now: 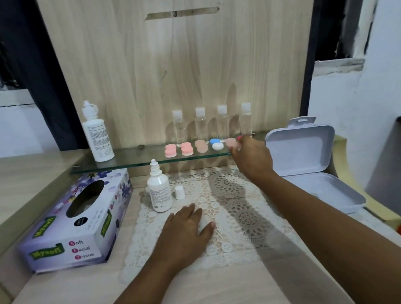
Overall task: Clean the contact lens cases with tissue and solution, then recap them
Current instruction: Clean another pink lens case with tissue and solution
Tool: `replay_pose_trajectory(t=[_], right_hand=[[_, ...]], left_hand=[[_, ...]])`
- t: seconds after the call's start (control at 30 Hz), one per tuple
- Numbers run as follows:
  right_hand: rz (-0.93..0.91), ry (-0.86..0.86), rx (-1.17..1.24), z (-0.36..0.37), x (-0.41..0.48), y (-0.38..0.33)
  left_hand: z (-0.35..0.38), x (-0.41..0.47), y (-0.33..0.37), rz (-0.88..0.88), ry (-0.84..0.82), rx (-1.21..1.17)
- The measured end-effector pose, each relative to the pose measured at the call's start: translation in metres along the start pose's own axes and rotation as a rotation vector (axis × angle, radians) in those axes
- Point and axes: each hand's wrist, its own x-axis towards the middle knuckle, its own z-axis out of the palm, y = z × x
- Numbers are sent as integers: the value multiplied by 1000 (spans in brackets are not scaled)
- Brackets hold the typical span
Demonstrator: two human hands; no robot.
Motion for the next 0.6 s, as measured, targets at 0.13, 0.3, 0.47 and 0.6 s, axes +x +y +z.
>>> replay_pose_trajectory(t=[0.13, 0.3, 0.47, 0.6], right_hand=[[16, -4, 9, 5, 6, -1], [16, -5, 2, 7, 8, -1], [-12, 5, 15, 7, 8, -2], [-13, 9, 9, 7, 8, -2]], left_hand=[[0, 0, 0, 4, -4, 7], [1, 1, -1, 8, -1, 16], [1, 1, -1, 6, 4, 18], [2, 1, -2, 8, 9, 23]])
